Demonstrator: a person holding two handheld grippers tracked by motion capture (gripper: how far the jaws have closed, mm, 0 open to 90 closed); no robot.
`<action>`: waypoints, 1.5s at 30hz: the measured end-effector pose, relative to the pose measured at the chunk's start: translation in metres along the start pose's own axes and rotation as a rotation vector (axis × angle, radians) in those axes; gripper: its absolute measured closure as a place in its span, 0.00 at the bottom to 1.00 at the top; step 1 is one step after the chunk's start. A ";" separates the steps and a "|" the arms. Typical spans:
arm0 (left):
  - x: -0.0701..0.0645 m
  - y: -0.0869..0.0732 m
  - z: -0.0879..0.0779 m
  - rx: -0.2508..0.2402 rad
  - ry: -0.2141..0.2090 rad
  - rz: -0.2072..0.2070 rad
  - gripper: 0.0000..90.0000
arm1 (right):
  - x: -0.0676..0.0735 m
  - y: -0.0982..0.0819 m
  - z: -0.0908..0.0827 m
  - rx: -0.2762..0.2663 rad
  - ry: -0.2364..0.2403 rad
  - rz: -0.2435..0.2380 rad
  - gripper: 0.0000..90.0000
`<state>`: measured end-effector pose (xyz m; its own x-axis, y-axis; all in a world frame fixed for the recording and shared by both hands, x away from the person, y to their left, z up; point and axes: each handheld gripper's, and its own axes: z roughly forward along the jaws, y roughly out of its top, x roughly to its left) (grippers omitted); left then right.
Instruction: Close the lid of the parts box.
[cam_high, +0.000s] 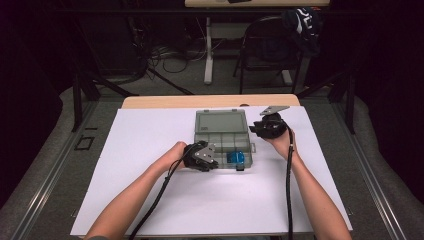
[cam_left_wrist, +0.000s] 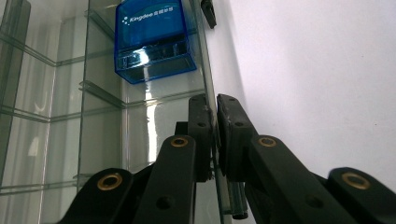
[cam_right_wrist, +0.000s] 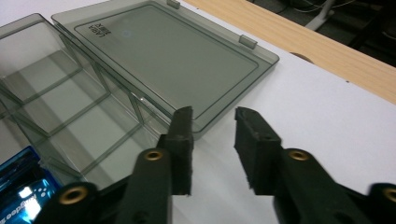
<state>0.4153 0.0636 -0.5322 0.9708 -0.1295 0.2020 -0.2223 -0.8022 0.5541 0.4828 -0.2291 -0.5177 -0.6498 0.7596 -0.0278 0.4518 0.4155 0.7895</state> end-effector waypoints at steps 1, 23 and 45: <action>0.000 0.000 0.000 -0.003 -0.001 -0.001 0.94 | 0.000 0.000 0.001 0.003 -0.005 0.001 0.82; 0.002 -0.002 0.001 -0.022 -0.018 0.019 0.94 | -0.001 -0.012 0.042 0.131 -0.039 -0.040 1.00; 0.005 -0.004 0.002 -0.043 -0.047 0.024 0.94 | -0.004 -0.016 0.050 0.077 -0.032 -0.011 1.00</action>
<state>0.4214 0.0651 -0.5347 0.9680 -0.1769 0.1779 -0.2486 -0.7728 0.5839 0.5087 -0.2136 -0.5604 -0.6356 0.7700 -0.0566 0.4914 0.4600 0.7395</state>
